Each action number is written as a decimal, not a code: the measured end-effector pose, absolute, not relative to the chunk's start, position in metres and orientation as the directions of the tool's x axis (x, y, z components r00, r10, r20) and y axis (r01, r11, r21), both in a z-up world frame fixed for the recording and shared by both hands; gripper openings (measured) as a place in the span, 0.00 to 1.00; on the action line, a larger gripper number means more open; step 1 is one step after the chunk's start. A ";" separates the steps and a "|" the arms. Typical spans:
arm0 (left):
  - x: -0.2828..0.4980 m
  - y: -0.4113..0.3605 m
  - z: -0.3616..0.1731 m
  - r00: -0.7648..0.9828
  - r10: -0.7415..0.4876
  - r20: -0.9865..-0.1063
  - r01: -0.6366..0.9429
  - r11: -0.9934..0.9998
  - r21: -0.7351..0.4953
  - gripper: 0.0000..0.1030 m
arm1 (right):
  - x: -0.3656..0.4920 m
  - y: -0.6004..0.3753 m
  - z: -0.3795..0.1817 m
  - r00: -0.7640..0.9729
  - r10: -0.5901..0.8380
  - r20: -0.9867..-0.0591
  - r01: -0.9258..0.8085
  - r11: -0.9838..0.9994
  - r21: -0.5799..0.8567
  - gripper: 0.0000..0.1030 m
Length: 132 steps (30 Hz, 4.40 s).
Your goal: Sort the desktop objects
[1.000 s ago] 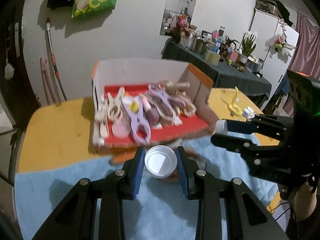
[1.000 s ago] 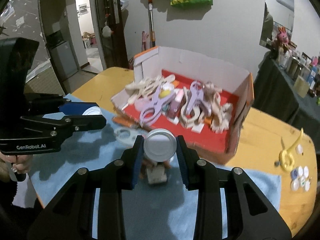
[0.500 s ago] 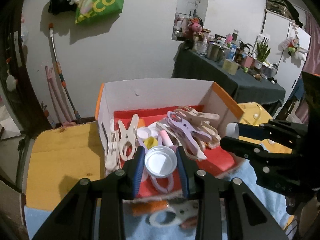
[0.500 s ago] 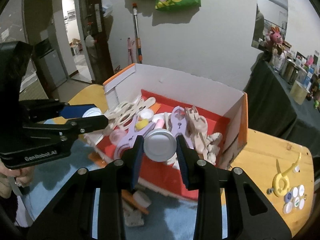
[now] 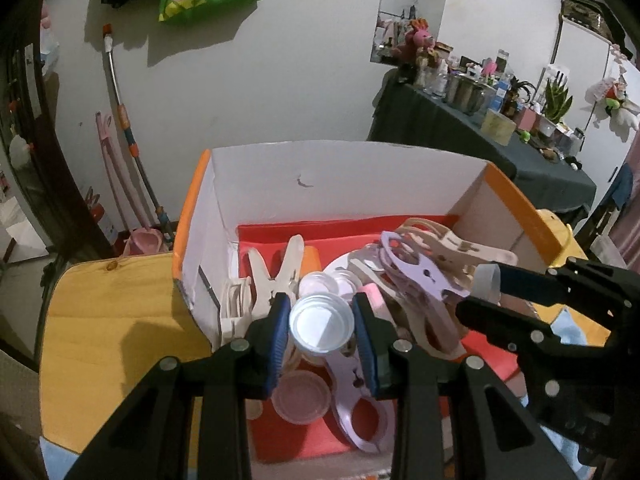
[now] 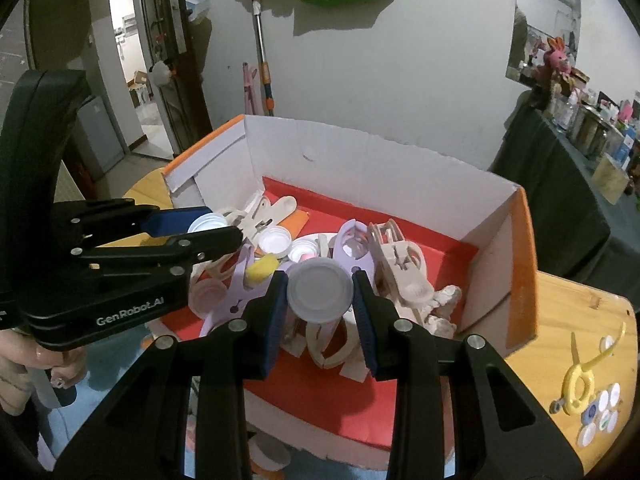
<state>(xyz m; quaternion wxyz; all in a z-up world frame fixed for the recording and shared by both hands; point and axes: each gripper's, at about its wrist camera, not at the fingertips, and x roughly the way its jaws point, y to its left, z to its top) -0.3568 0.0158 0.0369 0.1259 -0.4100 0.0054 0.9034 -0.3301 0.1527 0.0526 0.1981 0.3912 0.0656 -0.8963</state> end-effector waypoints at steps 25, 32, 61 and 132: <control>-0.382 0.015 0.009 -0.610 0.186 -0.770 -0.221 -0.973 -0.061 0.33 | -0.355 0.136 0.018 -0.559 -0.303 -0.771 0.432 -0.901 0.041 0.30; -0.384 0.017 0.004 -0.606 0.172 -0.776 -0.216 -0.975 -0.048 0.33 | -0.356 0.135 0.017 -0.559 -0.302 -0.772 0.439 -0.898 0.033 0.30; -0.370 0.010 0.014 -0.629 0.180 -0.756 -0.194 -0.978 -0.071 0.72 | -0.344 0.135 0.016 -0.565 -0.321 -0.760 0.451 -0.892 0.041 0.30; -0.100 -0.017 0.041 -0.758 0.060 -0.649 -0.042 -0.998 -0.044 1.00 | -0.093 0.171 0.050 -0.789 -0.186 -0.586 0.274 -0.960 -0.063 0.95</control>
